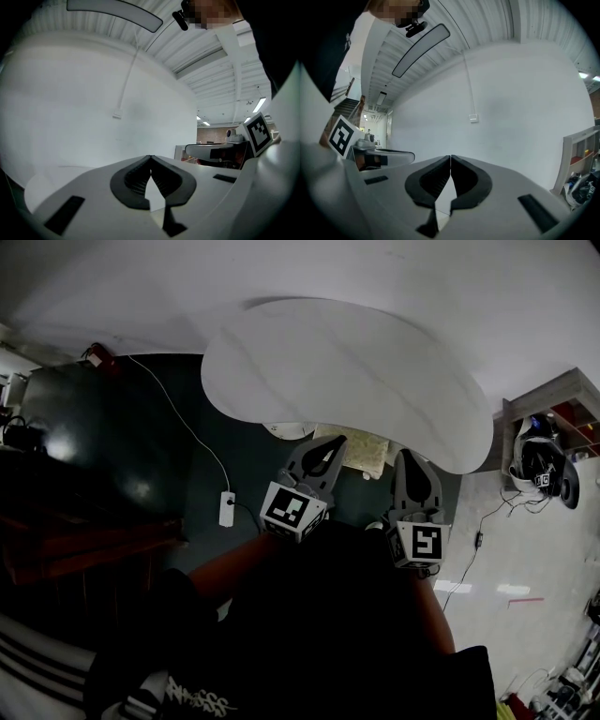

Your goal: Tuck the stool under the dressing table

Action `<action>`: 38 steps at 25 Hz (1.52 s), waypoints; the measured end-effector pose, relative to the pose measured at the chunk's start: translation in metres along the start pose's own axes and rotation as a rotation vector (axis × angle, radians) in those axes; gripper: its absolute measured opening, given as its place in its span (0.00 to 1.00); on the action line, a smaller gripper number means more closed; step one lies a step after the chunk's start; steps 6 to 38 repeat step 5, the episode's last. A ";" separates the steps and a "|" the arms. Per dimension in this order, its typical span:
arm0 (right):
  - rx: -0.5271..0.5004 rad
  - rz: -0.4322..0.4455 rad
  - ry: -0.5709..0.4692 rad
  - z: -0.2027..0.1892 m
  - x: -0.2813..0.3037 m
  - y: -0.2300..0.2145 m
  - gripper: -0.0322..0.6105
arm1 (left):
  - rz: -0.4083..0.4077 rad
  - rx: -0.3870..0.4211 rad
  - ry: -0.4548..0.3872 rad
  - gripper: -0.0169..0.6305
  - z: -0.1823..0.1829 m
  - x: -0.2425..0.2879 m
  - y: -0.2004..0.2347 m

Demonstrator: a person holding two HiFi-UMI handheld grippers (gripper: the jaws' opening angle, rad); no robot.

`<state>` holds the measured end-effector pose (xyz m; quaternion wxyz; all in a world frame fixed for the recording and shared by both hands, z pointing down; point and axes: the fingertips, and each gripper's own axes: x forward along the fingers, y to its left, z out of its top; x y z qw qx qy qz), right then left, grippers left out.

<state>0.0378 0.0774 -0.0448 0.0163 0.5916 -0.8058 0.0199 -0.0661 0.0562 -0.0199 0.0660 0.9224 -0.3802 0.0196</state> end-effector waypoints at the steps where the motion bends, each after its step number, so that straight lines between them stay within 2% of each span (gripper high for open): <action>1: -0.006 0.001 0.001 -0.001 0.000 0.000 0.11 | -0.005 0.008 0.011 0.05 0.001 0.000 -0.001; 38: -0.002 -0.011 0.009 -0.004 0.001 -0.004 0.11 | -0.005 0.007 -0.005 0.05 0.001 0.003 0.002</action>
